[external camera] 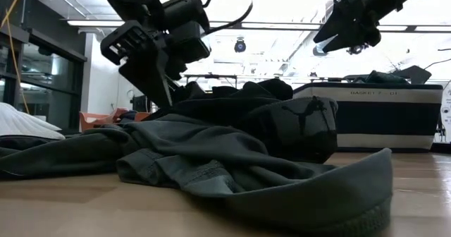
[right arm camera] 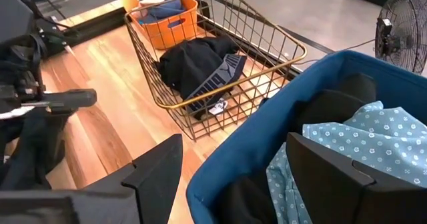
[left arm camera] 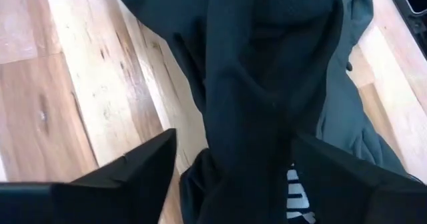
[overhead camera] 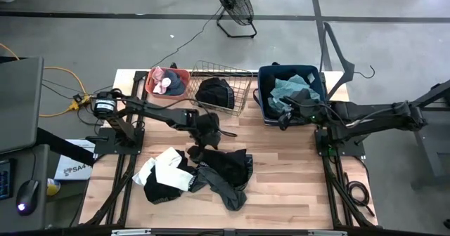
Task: Pick & Place Cloths
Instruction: Put the right black boxer into the gold wire basket
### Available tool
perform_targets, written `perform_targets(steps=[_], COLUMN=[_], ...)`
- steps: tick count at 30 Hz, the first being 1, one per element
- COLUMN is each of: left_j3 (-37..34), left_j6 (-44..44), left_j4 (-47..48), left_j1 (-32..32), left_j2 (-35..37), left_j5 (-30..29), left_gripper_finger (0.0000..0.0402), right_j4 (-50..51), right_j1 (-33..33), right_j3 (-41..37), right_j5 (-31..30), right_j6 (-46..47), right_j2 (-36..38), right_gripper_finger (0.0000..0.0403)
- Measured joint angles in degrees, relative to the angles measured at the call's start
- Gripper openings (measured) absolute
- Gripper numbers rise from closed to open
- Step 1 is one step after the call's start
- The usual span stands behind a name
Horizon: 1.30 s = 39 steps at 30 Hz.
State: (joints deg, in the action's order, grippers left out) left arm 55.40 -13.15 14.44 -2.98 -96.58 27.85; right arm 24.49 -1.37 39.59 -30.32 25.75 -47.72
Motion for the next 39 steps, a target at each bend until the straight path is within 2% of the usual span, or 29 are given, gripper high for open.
perform_targets(steps=[4,10,11,16,24,31,39], left_j3=[0.02,0.02,0.02,1.34,10.87,19.43,29.24], left_j6=[-0.75,-2.62,-2.94,-3.12,-5.44,-9.52,-12.57], left_j4=[-0.34,-0.13,-0.12,4.41,18.8,27.95,29.19], left_j1=[0.0,0.0,0.0,0.0,0.04,0.04,0.02], left_j2=[0.31,0.31,0.39,3.22,10.52,15.6,18.06], left_j5=[-0.29,-2.61,-3.07,-8.93,-15.14,-27.96,-37.83], left_gripper_finger=[0.0201,0.0034,0.0018,0.0005,0.0003,0.0001,0.0001], right_j4=[-0.04,-0.4,-0.69,-2.69,-4.71,-7.3,-8.14], right_j1=[0.0,0.02,0.04,1.05,2.81,3.33,3.26], right_j3=[0.0,0.0,0.0,0.0,0.0,0.02,0.07], right_j5=[-0.02,0.38,0.4,0.43,0.43,0.41,0.41], right_j6=[0.56,1.58,1.6,1.14,0.99,-0.74,-0.78], right_j2=[-0.02,-0.19,-0.33,-0.64,-0.65,-2.56,-5.59], right_gripper_finger=[0.0258,0.0259,0.0258,0.0258,0.0258,0.0258,0.0258])
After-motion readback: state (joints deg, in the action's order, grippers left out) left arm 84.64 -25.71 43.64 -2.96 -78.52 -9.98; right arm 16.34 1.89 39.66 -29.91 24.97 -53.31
